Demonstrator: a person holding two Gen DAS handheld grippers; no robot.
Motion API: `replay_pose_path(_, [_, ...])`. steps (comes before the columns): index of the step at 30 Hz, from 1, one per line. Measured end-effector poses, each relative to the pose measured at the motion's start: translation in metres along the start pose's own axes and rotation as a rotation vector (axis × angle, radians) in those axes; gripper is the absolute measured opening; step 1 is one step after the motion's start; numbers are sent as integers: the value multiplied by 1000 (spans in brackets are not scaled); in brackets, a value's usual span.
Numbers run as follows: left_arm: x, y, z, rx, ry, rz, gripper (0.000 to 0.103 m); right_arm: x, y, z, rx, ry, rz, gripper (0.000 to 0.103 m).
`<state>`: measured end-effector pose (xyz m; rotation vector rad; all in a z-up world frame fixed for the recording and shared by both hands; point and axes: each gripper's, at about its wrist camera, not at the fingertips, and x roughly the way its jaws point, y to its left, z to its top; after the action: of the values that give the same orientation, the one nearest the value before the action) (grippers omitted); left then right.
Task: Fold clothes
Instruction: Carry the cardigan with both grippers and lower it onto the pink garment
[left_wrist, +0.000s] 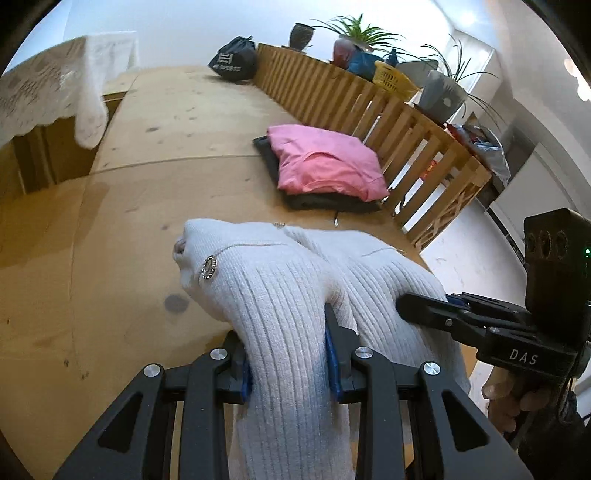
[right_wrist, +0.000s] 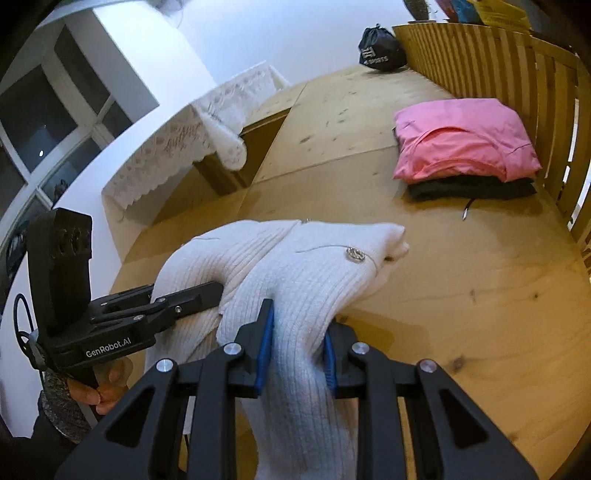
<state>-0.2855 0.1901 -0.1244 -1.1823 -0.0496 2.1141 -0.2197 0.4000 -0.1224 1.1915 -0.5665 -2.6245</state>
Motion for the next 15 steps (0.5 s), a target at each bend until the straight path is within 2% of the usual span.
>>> replay_pose_path(6, [41,-21,64,41,5,-58,28,1,-50,73,27,-36,-43,22])
replay_pose_path(11, [76,-50,145,72,-21,-102,28,-15,-85,157,-14,-90,-123,22])
replay_pose_path(15, [97,-75,215,67,-54,-109,28,-24,-100,222,-59,-113,-177,22])
